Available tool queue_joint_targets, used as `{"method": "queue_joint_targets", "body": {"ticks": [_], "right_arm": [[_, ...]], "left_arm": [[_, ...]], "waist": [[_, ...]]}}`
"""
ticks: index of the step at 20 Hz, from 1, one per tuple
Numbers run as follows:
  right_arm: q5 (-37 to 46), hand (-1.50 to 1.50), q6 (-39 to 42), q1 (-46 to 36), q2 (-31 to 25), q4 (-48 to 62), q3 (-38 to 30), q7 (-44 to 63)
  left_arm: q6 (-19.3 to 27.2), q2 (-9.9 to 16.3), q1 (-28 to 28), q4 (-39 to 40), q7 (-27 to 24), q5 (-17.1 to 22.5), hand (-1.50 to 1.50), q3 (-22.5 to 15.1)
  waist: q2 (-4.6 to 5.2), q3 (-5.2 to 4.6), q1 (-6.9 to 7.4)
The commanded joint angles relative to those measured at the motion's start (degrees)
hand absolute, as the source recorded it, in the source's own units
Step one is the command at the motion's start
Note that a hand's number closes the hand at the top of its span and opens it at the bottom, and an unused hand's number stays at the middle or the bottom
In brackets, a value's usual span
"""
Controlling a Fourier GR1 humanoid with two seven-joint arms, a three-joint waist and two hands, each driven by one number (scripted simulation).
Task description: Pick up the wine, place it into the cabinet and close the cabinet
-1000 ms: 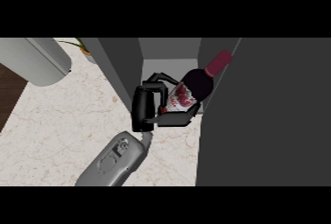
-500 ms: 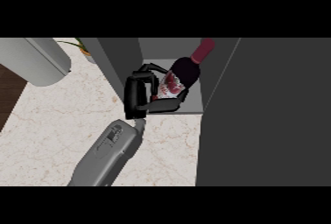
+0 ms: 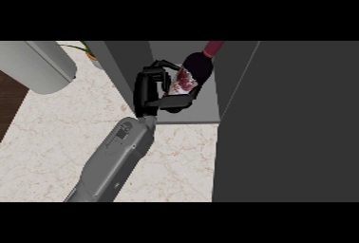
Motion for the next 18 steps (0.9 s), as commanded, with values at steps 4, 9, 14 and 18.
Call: {"method": "queue_joint_targets", "body": {"ticks": [4,9,14,18], "right_arm": [[-3.6,-1.5,-1.4,1.7,1.3,-5.7,1.1,2.7],[-5.7,-1.5,-1.0,2.3,0.0,-9.5,0.2,5.1],[-3.8,-1.5,-0.2,2.5,1.6,-5.2,1.1,0.0],[-5.0,-1.5,2.0,4.7,0.8,-6.2,2.2,-0.2]], "left_arm": [[-1.5,-0.1,-6.0,9.6,-1.0,-0.2,1.5,2.5],[-2.6,-0.1,-8.3,15.4,-4.3,2.4,1.5,4.9],[-0.9,-0.1,-14.6,22.5,-9.6,0.2,1.5,7.0],[-0.5,-0.1,-15.5,29.0,-16.5,1.4,1.5,9.9]], "waist": [[0.06,0.01,-0.11],[0.1,-0.01,-0.65],[0.25,0.0,-0.84],[0.58,-0.02,-1.85]]}}
